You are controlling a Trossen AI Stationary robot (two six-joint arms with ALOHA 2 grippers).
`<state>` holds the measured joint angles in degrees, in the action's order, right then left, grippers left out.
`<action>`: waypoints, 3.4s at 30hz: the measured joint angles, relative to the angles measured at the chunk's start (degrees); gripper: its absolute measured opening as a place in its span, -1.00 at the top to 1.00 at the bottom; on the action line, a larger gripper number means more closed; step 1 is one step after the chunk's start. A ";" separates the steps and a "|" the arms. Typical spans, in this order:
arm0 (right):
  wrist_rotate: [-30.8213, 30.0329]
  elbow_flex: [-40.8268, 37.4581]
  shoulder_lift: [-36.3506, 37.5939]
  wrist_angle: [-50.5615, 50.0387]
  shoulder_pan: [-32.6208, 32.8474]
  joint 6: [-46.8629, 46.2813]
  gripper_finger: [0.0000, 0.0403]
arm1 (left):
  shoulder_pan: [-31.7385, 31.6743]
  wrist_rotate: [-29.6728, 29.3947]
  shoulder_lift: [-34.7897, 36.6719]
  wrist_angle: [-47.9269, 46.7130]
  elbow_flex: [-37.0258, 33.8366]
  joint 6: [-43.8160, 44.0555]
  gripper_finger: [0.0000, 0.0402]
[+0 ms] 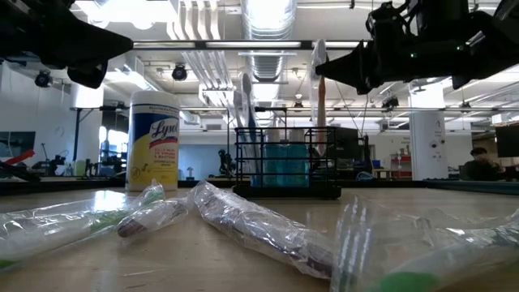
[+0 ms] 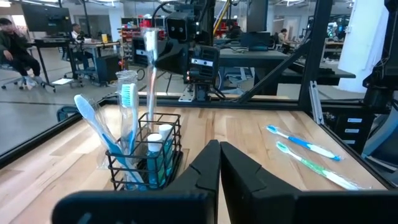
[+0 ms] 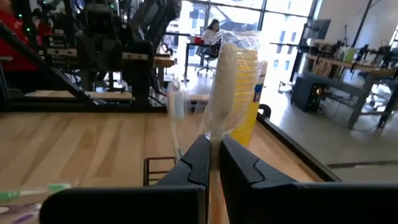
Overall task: Pick & Place toothbrushing station
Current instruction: Put the orange toothbrush into the black mesh organizer, then put the left green toothbrush into the black mesh organizer
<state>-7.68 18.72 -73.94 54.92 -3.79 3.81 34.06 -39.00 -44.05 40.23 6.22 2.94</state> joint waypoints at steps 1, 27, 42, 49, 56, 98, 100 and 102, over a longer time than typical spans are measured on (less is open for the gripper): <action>0.00 0.00 -0.57 0.15 0.00 -0.22 0.94 | 0.00 0.00 0.00 0.02 0.00 0.05 0.92; -1.51 0.03 -16.19 10.16 -0.02 -7.91 0.85 | 0.00 0.47 -0.02 -0.01 0.02 4.33 0.91; -1.44 0.00 -6.28 4.41 0.02 -4.73 0.27 | -0.04 0.61 -0.02 -0.17 0.33 -2.56 0.92; -1.42 -0.02 2.80 -4.11 0.02 -2.74 0.26 | -0.24 0.50 0.00 -0.22 3.83 -10.49 0.98; -1.05 0.45 15.40 -17.16 0.27 -2.67 0.31 | -1.11 -0.78 -0.68 -15.71 17.28 -24.54 0.98; 3.71 -5.64 71.49 -58.82 -0.74 -4.99 0.96 | -54.36 48.48 30.30 -28.41 7.51 2.81 0.99; 3.82 -7.78 71.15 -55.94 -0.74 -3.76 0.96 | -54.36 48.52 31.26 -27.69 6.48 3.23 0.99; 3.76 -9.80 71.34 -54.68 -0.74 -2.44 0.96 | -54.34 48.55 31.90 -27.65 5.43 3.31 0.99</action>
<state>-3.92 8.92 -2.61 0.24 -4.54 1.38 -20.27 9.55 -12.15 12.58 11.65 6.24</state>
